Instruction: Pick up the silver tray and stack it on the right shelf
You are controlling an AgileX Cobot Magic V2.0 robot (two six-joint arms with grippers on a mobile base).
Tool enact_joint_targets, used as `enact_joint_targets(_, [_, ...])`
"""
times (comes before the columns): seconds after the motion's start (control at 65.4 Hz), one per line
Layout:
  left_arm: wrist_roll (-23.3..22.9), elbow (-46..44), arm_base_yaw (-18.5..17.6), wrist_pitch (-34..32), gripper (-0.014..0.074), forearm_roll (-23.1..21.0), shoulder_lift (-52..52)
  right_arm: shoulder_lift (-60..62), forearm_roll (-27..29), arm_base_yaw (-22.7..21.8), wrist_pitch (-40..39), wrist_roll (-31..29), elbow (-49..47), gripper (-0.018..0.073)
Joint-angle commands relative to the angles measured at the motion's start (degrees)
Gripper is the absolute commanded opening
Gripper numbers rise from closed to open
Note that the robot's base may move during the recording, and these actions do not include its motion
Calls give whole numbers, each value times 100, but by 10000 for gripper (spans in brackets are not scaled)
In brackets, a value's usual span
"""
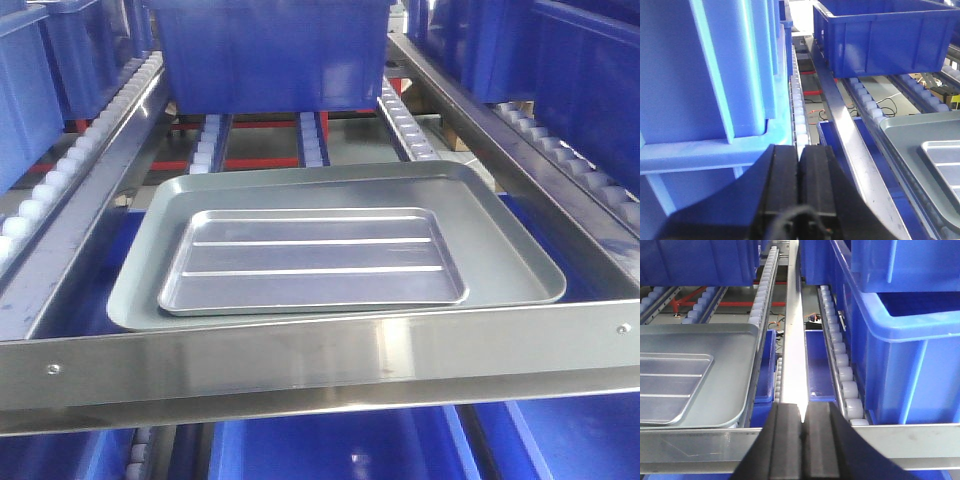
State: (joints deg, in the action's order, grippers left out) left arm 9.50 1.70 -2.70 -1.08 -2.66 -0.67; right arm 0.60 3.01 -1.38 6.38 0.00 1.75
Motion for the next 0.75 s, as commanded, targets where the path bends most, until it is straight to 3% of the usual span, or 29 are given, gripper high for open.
enact_joint_targets(0.0, [7, 153, -13, -519, -92, -39, -65, 111, 29, -38, -487, -72, 0, 53])
enact_joint_targets(0.733, [7, 153, -13, -519, -92, -39, -65, 111, 29, -38, -487, -72, 0, 53])
